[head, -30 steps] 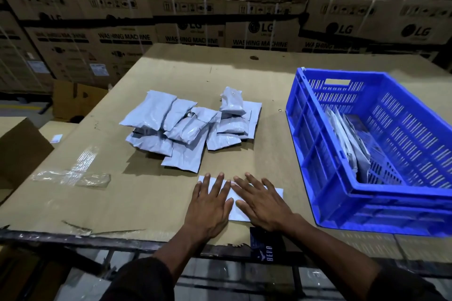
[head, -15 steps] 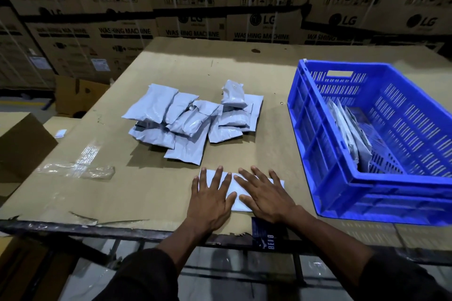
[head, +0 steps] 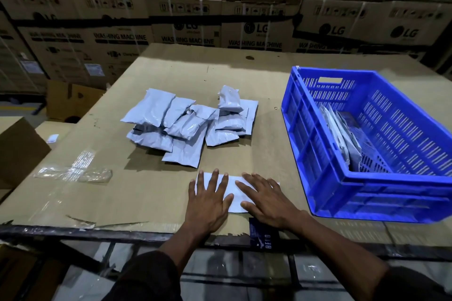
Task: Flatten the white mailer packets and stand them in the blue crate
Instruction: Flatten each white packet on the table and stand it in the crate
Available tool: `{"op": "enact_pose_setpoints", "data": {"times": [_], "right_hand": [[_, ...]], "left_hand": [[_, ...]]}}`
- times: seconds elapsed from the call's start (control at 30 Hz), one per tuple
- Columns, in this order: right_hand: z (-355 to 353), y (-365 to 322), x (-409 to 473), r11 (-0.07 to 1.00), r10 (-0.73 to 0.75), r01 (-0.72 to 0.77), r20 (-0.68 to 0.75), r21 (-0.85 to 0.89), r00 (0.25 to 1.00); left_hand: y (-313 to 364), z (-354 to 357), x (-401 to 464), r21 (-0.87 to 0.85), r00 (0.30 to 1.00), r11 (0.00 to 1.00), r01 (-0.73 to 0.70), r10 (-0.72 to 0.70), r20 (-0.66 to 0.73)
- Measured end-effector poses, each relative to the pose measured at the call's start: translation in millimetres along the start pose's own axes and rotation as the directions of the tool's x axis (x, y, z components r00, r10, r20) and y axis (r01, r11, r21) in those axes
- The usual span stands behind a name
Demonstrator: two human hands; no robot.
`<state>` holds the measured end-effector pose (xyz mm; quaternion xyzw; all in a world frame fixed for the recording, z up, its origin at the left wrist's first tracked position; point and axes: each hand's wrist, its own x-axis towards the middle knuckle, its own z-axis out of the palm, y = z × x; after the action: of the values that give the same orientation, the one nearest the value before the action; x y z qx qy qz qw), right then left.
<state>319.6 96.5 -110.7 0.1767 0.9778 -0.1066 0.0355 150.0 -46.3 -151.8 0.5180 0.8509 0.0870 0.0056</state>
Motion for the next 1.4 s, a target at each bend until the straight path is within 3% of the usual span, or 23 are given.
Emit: {"op": "enact_pose_setpoints", "data": {"times": [0.23, 0.33, 0.47, 0.57, 0.63, 0.7, 0.8, 0.9, 1.07, 1.2, 1.3, 1.4], "right_hand": [[9, -1, -1, 0.999, -0.036, 0.029, -0.182, -0.042, 0.983], [1, -4, 4, 0.998, -0.008, 0.024, -0.237, 0.061, 0.971], [-8, -7, 5, 0.981, -0.066, 0.111, -0.268, 0.159, 0.961], [-11, -10, -3, 0.949, -0.314, 0.306, -0.271, -0.074, 0.910], [-16, -14, -6, 0.873, -0.465, 0.414, -0.181, -0.257, 0.867], [-21, -17, -5, 0.792, -0.521, 0.459, -0.053, -0.403, 0.852], [-29, -16, 2, 0.755, -0.500, 0.480, 0.081, -0.446, 0.862], [-36, -23, 6, 0.758, -0.507, 0.511, 0.126, -0.405, 0.853], [-35, -44, 7, 0.851, -0.352, 0.362, 0.098, -0.380, 0.931], [-49, -40, 15, 0.895, -0.192, 0.205, 0.073, -0.396, 0.979], [-61, -30, 19, 0.893, -0.222, 0.223, 0.048, -0.392, 0.974], [-64, -17, 23, 0.903, -0.263, 0.235, -0.032, -0.361, 0.964]], "left_hand": [[0, 0, -6, 0.003, 0.994, 0.998, -0.066, 0.066, -0.089], [0, -5, -11, 0.054, 0.973, 0.989, -0.135, 0.143, -0.183], [0, -4, -9, 0.100, 0.941, 0.992, -0.080, 0.108, -0.321], [-1, -6, -8, 0.068, 0.933, 0.997, -0.034, 0.056, -0.355], [-2, -9, -7, 0.058, 0.935, 0.998, -0.011, 0.031, -0.352], [-2, -11, -5, 0.040, 0.934, 0.999, -0.010, 0.024, -0.357], [-1, -14, -1, 0.010, 0.909, 0.999, -0.032, 0.033, -0.415], [3, -24, 5, -0.021, 0.902, 1.000, -0.009, -0.001, -0.432], [4, -43, 24, 0.030, 0.937, 0.999, 0.041, -0.028, -0.349], [-1, -43, 33, 0.069, 0.927, 0.996, -0.053, 0.075, -0.368], [-3, -44, 33, 0.075, 0.903, 0.994, -0.086, 0.109, -0.415], [1, -37, 24, 0.025, 0.868, 1.000, -0.009, 0.020, -0.497]]}}
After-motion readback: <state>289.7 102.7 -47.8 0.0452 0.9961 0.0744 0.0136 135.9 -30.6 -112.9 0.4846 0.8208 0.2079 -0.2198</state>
